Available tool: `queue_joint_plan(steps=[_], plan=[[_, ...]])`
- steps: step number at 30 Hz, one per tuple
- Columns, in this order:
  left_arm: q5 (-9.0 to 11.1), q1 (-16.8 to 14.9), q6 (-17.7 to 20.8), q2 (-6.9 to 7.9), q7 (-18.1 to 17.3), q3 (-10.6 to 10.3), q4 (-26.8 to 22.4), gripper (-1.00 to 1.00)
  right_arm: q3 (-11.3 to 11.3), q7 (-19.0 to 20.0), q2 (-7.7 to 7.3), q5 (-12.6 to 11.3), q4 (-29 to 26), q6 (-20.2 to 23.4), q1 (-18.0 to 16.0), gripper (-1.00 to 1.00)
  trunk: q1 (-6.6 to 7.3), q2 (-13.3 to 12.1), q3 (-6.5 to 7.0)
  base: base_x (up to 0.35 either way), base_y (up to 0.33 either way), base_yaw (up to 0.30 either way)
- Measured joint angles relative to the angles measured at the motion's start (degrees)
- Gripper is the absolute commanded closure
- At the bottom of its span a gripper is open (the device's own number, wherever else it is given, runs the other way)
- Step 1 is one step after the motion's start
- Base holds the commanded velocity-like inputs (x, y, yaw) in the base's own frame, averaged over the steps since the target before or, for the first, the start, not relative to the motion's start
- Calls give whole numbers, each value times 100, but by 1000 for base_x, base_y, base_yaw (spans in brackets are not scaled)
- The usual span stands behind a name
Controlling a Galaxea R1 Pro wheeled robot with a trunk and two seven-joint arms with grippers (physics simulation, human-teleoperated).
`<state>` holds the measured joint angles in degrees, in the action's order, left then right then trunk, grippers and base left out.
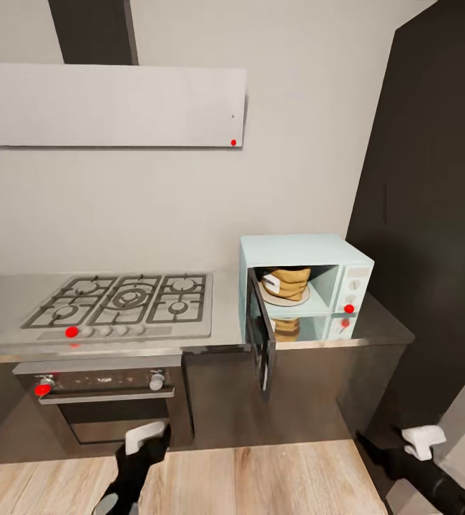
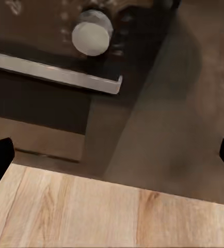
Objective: In the kitchen, take the popcorn bag from the countertop, put it into the microwave, and heat it until the popcorn is cooked so the cooked popcorn ends up inside the bag.
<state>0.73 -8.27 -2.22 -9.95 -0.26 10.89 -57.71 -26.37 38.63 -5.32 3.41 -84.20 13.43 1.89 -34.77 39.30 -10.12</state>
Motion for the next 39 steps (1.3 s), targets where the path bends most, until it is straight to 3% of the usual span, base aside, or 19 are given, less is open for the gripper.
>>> queue_joint_plan(steps=[2,4,6,7,9,10,12,14,22,31,36,39], plan=[[5,-111,704,0,25,-261,-865,-100,-20,110,12,18,541,-809,293,-100,0,-1,0,0,0,0],[9,-368,1374,0,35,-376,-1524,-100,-12,136,34,12,901,-1401,534,-100,0,-1,1,0,0,0],[14,-1061,2322,0,47,-438,-1972,-100,-10,154,128,33,1677,-1960,671,-100,0,-1,0,0,0,0],[14,-1446,2561,0,55,-446,-2031,-100,-6,155,145,38,2202,-2272,676,-100,0,-1,0,0,0,0],[17,-2002,2737,0,62,-449,-2066,-100,67,156,154,40,3037,-2918,659,-100,0,-1,1,0,0,0],[17,-2285,2780,0,64,-448,-2056,-100,207,137,158,73,3402,-3262,654,-100,0,-2,1,0,0,0],[20,-2726,2837,0,65,-447,-1858,-100,445,-89,159,265,3811,-3640,644,-100,0,-2,2,0,0,-140],[24,-2931,2854,0,65,-453,-1656,-100,539,-411,159,373,3934,-3748,644,-100,0,-2,6,0,0,-238],[20,-2967,2852,0,39,-680,-620,-100,590,-691,167,518,4118,-3803,639,-100,0,-1,33,0,0,-280],[27,-2721,2843,1,-21,-726,-516,-100,594,-696,169,531,4129,-3803,639,-100,0,-1,65,0,0,-286],[24,-2483,2775,-3,-17,-1142,-463,-100,595,-714,173,523,4129,-3803,638,-100,0,-1,83,0,0,-286],[1,-2390,2767,-3,-8,-1232,-455,-100,608,-1045,190,529,4134,-3806,633,-100,0,-1,95,0,0,-286]])
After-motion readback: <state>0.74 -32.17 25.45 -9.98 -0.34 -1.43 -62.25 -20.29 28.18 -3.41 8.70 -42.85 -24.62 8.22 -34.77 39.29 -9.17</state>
